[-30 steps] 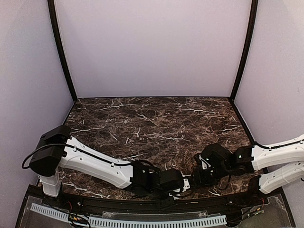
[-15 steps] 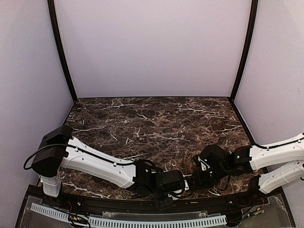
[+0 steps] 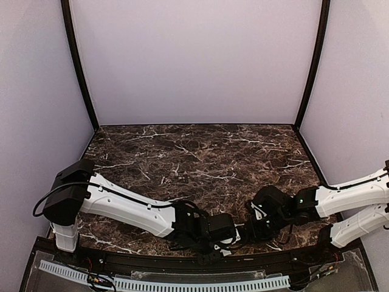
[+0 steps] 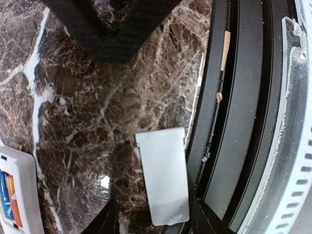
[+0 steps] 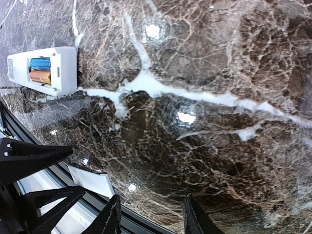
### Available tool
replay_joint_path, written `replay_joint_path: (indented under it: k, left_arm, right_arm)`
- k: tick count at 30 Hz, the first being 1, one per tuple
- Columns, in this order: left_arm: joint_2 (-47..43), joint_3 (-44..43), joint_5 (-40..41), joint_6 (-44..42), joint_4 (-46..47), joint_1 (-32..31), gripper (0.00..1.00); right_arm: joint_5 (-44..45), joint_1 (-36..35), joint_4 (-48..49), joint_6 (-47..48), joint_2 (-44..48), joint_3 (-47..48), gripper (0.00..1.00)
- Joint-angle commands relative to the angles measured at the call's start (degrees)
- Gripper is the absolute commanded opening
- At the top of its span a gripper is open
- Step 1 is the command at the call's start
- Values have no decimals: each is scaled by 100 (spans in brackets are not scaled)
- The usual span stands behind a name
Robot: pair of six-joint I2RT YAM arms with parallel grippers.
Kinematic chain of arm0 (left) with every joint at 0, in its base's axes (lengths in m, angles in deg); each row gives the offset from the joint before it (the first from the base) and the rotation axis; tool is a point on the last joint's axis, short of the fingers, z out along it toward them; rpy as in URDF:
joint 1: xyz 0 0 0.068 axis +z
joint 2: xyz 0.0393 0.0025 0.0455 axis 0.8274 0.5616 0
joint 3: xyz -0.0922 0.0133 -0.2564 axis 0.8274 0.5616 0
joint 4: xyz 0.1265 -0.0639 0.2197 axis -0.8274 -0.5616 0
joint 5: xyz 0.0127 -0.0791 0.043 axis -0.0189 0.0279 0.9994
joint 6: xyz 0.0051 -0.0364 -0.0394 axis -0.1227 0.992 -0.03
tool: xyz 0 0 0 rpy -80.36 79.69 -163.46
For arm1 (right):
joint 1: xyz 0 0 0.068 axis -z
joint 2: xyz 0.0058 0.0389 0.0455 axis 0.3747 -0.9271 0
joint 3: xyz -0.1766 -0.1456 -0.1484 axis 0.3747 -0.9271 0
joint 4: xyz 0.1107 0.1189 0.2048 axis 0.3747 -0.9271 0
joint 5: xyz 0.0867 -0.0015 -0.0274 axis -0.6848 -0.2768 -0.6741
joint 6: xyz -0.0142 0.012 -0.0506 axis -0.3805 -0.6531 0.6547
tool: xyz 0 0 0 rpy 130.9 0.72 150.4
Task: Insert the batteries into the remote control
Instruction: Pick up the battery cover from the corner of the board.
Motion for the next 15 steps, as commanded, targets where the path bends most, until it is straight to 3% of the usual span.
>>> replay_joint_path:
  k: [1,15]
  left_arm:
    - [88,-195,-298,-10,-459,8,49]
    - [187,-231,-880,-153,-519,177,41]
  right_arm:
    - [-55,29,166,89,-80,121,41]
    - [-66,35,189,124,-112,132,41]
